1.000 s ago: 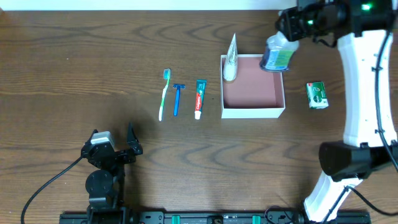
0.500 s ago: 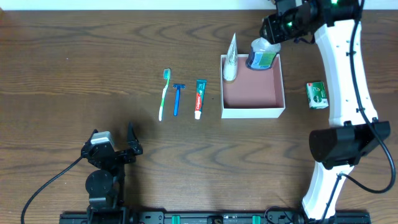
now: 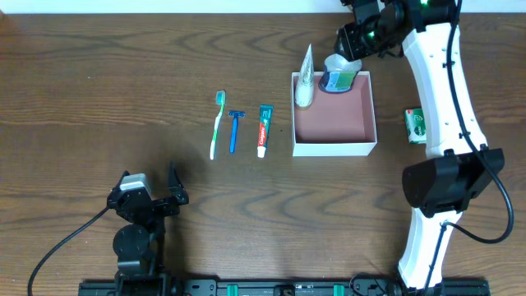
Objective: Pack container
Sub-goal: 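Lift the pump bottle and lower it into the box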
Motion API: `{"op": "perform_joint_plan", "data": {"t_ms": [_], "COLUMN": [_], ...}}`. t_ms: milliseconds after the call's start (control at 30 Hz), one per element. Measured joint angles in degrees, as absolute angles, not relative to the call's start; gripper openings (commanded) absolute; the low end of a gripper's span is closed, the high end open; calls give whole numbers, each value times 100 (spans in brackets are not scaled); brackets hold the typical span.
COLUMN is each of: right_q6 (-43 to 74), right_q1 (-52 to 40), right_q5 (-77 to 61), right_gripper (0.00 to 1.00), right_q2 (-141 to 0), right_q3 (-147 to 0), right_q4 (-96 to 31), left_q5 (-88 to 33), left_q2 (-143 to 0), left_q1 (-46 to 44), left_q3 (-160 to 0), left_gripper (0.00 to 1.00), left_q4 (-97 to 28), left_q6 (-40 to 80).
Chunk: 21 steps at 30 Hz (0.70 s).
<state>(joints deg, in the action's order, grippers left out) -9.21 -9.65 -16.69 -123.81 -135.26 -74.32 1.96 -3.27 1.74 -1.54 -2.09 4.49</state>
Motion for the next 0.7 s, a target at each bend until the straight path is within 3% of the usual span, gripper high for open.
{"op": "perform_joint_plan", "data": {"t_ms": [700], "right_q6": [-921], "right_q1": [-972], "right_q5": [-1564], "right_gripper": [35], "right_q2": [-12787], "right_q3": [-13524], "right_q4": [-7430], "left_q5": [193], "left_q2": [-327], "left_q1": [174], "left_q3": [-154], "left_gripper": [98], "left_q4": [-209], "left_q6": [449]}}
